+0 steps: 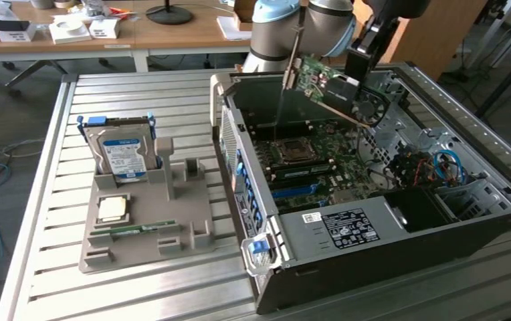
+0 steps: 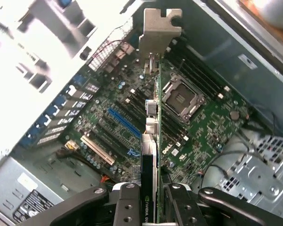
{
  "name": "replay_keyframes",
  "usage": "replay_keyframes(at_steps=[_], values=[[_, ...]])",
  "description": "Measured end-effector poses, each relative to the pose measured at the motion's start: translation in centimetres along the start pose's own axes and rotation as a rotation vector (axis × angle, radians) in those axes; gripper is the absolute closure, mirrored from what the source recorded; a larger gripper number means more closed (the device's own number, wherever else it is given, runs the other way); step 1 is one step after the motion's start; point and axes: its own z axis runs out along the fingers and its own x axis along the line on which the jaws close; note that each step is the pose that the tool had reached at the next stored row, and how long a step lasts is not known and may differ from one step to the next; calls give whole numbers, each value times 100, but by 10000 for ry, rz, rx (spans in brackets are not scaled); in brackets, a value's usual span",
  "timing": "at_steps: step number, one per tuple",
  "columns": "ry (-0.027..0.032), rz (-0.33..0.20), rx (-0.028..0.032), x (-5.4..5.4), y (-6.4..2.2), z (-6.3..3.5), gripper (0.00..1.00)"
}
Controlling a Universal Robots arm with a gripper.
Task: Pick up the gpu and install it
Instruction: 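Insert the gpu into the slot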
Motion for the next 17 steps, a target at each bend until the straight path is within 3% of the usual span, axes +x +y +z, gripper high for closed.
replay_keyframes(at_steps=[17], values=[[136, -3092, -56, 2, -4, 85, 74]])
